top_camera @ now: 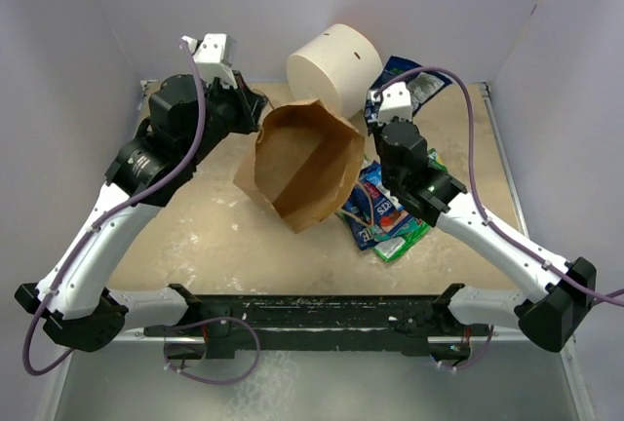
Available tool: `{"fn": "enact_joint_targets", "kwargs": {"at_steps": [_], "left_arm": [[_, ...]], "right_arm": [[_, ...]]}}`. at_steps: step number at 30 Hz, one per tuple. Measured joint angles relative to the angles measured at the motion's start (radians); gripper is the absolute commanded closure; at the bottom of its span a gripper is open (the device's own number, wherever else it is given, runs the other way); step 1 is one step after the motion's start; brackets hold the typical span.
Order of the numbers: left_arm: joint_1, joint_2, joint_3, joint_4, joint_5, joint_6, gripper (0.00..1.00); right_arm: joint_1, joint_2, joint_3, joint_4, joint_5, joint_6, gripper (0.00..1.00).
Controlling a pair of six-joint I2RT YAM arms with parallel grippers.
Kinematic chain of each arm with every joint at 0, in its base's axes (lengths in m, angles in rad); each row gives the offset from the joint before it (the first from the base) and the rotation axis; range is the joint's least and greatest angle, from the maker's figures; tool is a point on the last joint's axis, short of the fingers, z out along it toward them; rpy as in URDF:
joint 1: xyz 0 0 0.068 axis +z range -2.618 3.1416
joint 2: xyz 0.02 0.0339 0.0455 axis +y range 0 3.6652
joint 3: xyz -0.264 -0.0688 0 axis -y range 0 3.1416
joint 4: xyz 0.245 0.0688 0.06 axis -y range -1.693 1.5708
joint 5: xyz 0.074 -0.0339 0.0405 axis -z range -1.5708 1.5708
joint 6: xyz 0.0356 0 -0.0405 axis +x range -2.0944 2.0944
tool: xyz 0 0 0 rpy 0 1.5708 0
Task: Take the snacks out of the paper bag
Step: Place the snack at the center of the board.
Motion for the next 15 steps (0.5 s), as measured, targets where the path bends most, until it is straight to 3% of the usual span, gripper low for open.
{"fn": "enact_joint_targets", "kwargs": {"at_steps": [4,11,15], "left_arm": [[0.026,0.000,0.002,-0.064,-0.026,-0.052,1.00],[0.332,-0.001,-0.057,-0.173,0.054,-0.143,1.00],[0.378,0.013,-0.061,-0.224,0.082,-0.151,1.00]], "right_arm": [[-0.027,-0.010,-0.019,-0.087,0.013,0.076,1.00],[-0.073,-0.005,-0.010,-0.294,0.005,0.254,1.00],[-0.076,0.057,-0.003,-0.387,-0.013,0.331,1.00]]}}
